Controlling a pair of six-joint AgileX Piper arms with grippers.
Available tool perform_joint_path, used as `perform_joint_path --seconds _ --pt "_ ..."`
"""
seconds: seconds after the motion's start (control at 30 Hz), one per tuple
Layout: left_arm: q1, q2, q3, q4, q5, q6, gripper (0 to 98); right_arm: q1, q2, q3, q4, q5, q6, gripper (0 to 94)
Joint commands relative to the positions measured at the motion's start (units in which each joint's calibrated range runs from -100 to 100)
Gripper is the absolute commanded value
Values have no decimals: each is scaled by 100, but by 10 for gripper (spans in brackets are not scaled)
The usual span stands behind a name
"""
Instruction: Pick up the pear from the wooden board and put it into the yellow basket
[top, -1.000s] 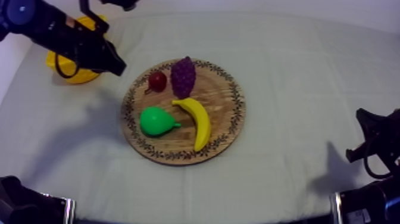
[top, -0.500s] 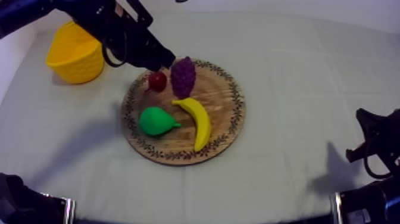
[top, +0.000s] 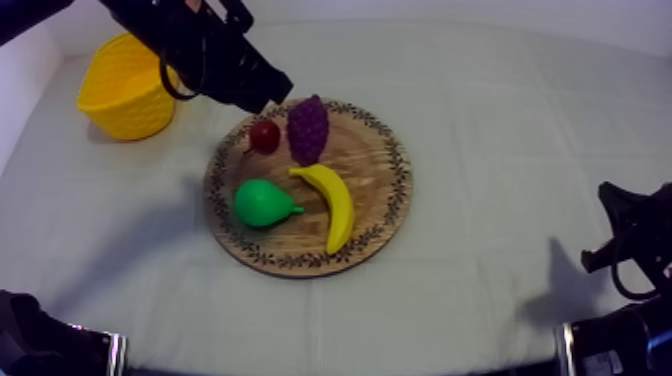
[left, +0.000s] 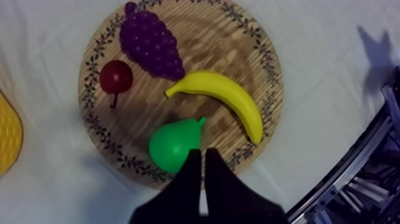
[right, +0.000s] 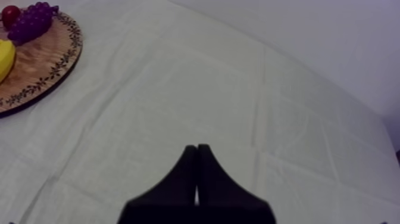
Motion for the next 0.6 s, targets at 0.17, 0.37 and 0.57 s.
perform_joint_path --seconds 0.17,0.37,0.57 --pt "15 9 -2 77 156 -1675 0 -1 -3 -2 1 2 1 4" --pt "23 18 42 125 526 -2791 0 -1 -3 -2 1 2 1 4" --pt "25 18 8 60 1053 -3281 0 -1 -3 -2 1 2 1 4"
